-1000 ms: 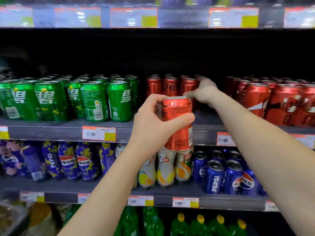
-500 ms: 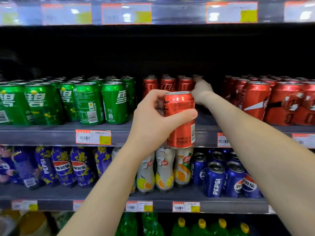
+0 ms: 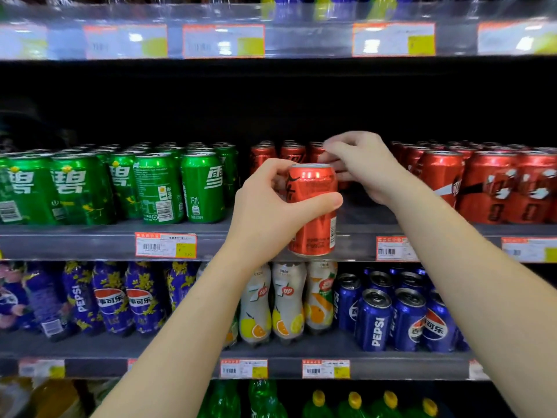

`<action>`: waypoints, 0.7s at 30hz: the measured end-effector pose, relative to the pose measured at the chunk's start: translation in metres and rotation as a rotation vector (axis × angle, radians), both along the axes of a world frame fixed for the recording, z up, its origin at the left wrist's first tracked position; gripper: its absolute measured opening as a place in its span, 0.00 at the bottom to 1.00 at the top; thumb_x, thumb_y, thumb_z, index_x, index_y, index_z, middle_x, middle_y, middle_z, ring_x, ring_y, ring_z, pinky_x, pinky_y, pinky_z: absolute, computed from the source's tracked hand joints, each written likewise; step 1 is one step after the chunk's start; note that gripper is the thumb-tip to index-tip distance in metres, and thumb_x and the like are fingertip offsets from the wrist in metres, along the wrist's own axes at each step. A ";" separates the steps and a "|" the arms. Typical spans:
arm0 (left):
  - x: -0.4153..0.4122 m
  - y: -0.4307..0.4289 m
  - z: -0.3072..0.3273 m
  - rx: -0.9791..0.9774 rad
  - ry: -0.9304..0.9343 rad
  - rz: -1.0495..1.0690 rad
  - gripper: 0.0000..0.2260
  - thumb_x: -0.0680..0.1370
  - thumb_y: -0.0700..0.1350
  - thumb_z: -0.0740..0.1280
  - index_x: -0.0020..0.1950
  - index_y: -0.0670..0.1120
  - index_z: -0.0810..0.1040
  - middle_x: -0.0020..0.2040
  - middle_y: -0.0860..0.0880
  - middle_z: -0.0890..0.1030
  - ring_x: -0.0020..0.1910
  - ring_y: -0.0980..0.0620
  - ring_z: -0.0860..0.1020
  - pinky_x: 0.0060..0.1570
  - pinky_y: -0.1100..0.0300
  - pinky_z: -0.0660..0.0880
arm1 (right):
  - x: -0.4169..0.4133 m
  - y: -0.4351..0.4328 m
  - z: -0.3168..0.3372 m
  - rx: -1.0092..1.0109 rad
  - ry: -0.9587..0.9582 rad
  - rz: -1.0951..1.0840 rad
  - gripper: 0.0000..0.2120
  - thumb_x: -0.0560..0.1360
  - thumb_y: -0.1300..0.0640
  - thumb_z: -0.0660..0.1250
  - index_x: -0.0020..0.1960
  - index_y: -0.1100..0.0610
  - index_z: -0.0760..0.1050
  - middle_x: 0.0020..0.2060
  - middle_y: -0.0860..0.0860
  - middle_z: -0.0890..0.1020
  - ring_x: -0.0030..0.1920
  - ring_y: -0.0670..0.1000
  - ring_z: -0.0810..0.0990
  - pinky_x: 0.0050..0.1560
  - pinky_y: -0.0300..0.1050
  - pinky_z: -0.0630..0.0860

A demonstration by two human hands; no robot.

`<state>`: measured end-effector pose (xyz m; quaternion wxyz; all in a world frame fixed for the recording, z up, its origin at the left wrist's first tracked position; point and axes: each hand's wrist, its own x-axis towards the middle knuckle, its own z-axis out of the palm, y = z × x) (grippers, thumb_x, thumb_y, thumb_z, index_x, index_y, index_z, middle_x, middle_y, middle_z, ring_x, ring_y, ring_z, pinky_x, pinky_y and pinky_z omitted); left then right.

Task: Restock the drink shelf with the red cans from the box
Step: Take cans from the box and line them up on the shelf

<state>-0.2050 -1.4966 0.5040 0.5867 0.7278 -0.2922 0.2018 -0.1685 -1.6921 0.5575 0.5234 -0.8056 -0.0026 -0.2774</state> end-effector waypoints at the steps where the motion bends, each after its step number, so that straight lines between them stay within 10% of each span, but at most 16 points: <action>1: 0.003 -0.001 0.005 0.004 -0.011 0.011 0.25 0.65 0.60 0.82 0.58 0.59 0.79 0.50 0.58 0.84 0.49 0.62 0.82 0.51 0.57 0.82 | -0.020 0.005 0.001 0.043 0.048 0.150 0.15 0.80 0.48 0.67 0.59 0.57 0.80 0.50 0.54 0.86 0.52 0.55 0.86 0.53 0.50 0.83; 4: 0.012 -0.007 0.016 -0.008 -0.020 0.035 0.23 0.65 0.61 0.82 0.56 0.59 0.79 0.48 0.58 0.84 0.47 0.64 0.82 0.49 0.61 0.81 | -0.058 0.015 -0.002 0.005 0.150 0.393 0.23 0.76 0.38 0.68 0.60 0.55 0.81 0.55 0.54 0.86 0.58 0.56 0.84 0.60 0.56 0.80; 8: 0.019 -0.021 0.021 0.016 -0.072 0.041 0.24 0.66 0.58 0.82 0.58 0.57 0.79 0.48 0.58 0.83 0.47 0.65 0.81 0.47 0.66 0.80 | -0.061 0.026 -0.005 0.018 0.039 0.297 0.19 0.71 0.48 0.77 0.59 0.55 0.81 0.51 0.54 0.87 0.53 0.55 0.86 0.59 0.60 0.80; 13: 0.033 -0.016 0.023 0.242 -0.121 0.033 0.41 0.70 0.64 0.77 0.79 0.55 0.65 0.71 0.55 0.75 0.67 0.57 0.75 0.67 0.55 0.75 | -0.052 0.009 0.013 0.161 -0.022 0.149 0.17 0.67 0.58 0.81 0.53 0.56 0.81 0.47 0.55 0.87 0.48 0.55 0.87 0.51 0.56 0.84; 21: 0.051 -0.002 0.020 0.659 -0.354 0.399 0.28 0.78 0.57 0.66 0.76 0.51 0.68 0.70 0.46 0.74 0.64 0.42 0.75 0.61 0.47 0.75 | 0.006 -0.029 -0.009 0.196 -0.004 -0.082 0.26 0.64 0.65 0.82 0.61 0.61 0.80 0.47 0.53 0.86 0.45 0.49 0.85 0.55 0.53 0.82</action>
